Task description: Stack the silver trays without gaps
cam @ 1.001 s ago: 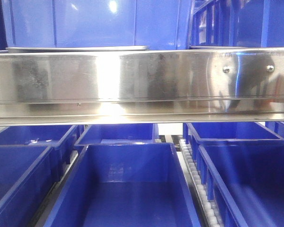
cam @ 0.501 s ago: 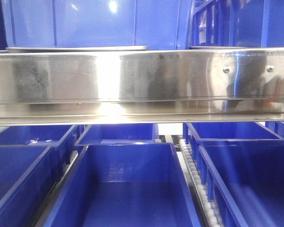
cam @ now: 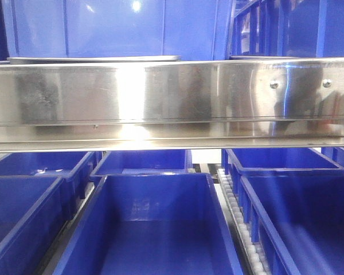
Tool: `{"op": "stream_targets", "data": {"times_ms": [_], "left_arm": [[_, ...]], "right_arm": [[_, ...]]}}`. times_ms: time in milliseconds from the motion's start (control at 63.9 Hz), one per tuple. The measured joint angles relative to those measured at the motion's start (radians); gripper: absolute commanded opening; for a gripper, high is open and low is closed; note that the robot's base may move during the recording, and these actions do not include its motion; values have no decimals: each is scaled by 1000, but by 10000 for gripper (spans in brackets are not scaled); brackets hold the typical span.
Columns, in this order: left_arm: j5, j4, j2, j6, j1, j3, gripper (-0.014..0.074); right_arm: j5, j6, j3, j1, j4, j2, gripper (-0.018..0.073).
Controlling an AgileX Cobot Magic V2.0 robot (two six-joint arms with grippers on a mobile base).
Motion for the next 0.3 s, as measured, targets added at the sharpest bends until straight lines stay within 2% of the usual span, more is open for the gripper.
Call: {"op": "stream_targets", "data": {"times_ms": [297], "left_arm": [[0, 0, 0, 0, 0, 0, 4]], "right_arm": [[0, -1, 0, 0, 0, 0, -79]]}}
